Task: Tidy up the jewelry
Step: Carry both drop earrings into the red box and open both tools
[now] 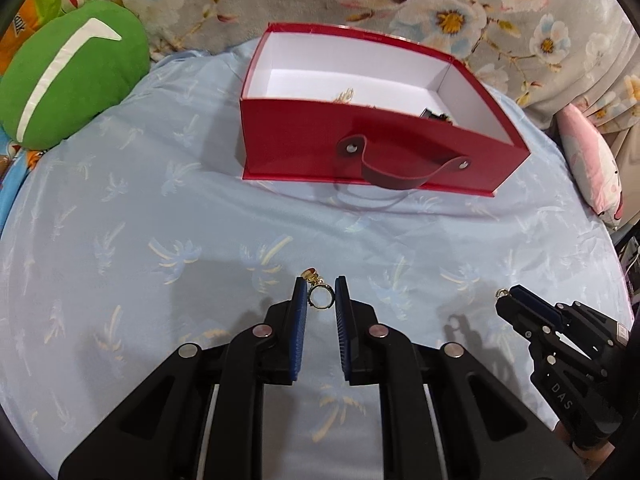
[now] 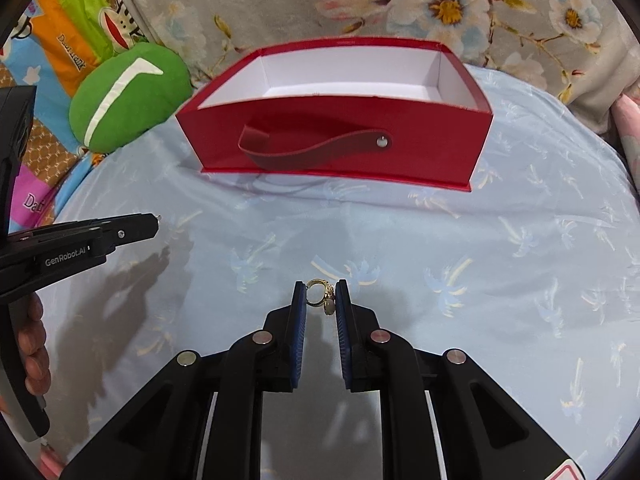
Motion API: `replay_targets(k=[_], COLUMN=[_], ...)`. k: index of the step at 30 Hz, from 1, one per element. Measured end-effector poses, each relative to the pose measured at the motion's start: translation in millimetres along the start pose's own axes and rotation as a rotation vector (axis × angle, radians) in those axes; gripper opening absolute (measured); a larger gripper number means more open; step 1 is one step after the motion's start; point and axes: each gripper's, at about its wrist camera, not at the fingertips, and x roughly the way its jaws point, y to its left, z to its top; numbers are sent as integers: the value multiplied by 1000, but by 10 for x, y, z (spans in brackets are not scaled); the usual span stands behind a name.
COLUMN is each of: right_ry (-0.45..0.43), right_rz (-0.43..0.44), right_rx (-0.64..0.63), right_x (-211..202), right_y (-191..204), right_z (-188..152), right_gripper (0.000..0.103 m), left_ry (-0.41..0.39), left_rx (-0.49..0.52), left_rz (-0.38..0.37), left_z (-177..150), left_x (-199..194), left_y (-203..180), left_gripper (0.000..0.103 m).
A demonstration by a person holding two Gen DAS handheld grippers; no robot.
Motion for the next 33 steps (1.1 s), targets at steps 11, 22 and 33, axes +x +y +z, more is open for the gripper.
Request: replay_targets(k=[11, 22, 33], right_ry=[-139, -287, -403], right_rz=[5, -14, -44], right_rx=[12, 3, -15], right_x=[-596, -969, -994], right_y=[-14, -97, -177], right_z=[228, 653, 1227], right_gripper=[13, 13, 13], left_ry=[-81, -202, -283], left_rx=[-4, 9, 40], left_rz=[-8, 19, 58], left_z=[134, 507, 1085], left_x=[-522, -860, -786], left_y=[-131, -218, -378], left_gripper=[13, 14, 14])
